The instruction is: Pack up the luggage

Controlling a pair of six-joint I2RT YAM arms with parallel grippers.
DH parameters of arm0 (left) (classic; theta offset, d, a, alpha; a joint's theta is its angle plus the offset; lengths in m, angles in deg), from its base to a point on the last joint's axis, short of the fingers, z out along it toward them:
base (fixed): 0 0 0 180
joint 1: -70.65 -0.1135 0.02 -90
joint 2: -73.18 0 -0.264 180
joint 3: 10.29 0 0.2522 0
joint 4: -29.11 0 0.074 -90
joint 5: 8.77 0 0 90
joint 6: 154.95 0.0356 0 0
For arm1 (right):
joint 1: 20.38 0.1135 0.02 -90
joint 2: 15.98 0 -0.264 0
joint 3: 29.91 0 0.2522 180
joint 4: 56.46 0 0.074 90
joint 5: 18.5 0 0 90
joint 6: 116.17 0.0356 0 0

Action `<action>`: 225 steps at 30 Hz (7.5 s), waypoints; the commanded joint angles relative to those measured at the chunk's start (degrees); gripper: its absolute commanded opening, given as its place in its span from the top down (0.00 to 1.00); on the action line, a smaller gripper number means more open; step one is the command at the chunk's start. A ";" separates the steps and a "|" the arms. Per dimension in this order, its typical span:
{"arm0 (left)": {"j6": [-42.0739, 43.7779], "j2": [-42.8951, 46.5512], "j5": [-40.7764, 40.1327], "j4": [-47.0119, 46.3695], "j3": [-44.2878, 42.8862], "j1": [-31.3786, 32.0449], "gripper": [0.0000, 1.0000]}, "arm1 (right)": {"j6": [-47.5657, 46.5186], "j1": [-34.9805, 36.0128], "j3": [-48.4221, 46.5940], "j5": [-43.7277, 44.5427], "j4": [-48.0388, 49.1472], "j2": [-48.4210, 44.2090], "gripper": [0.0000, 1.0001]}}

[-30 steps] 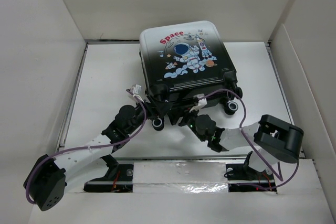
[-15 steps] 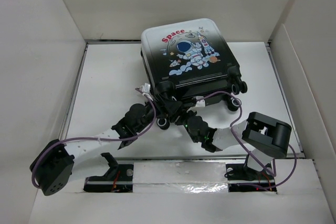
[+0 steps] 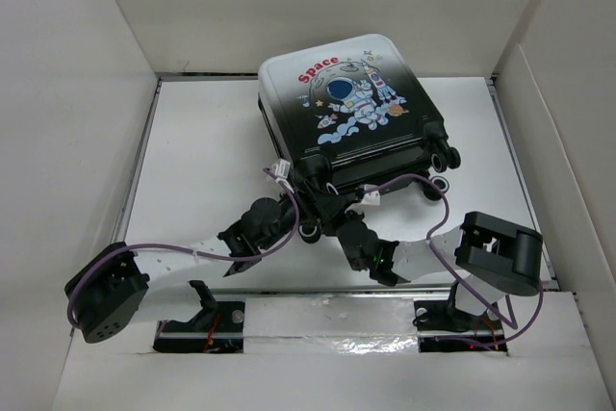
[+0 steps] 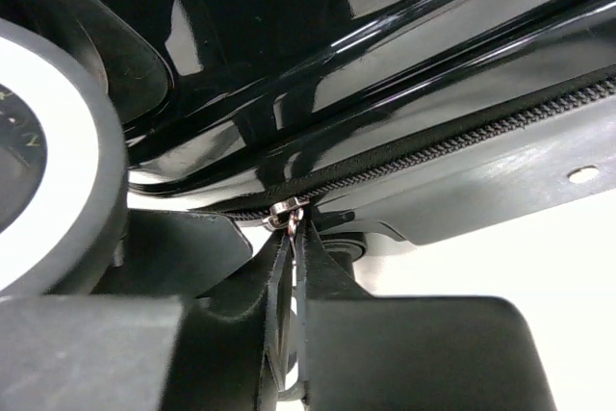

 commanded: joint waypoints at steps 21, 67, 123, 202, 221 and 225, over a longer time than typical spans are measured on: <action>4.27 19.63 2.40 -4.69 2.36 -0.83 1.00 | 8.74 -2.53 10.00 13.89 -23.70 -22.24 1.00; 9.90 40.54 -0.05 32.19 2.71 -26.68 0.51 | -3.66 -7.19 -7.13 -38.40 28.93 9.13 1.00; 17.10 14.01 19.63 -5.22 17.57 -23.87 0.49 | -13.68 1.42 -32.53 -8.79 -51.46 -4.33 0.23; 25.54 9.08 -31.17 12.44 9.22 -6.29 1.00 | -26.95 3.62 -42.38 -7.29 -78.39 -8.18 0.98; 12.27 13.54 -23.35 16.40 0.43 -24.93 0.47 | -28.26 9.51 -37.97 -17.65 -69.80 -11.27 1.00; 11.65 30.33 -20.90 18.85 1.14 -24.31 0.14 | -30.02 10.74 -42.28 -20.64 -65.57 -9.25 0.99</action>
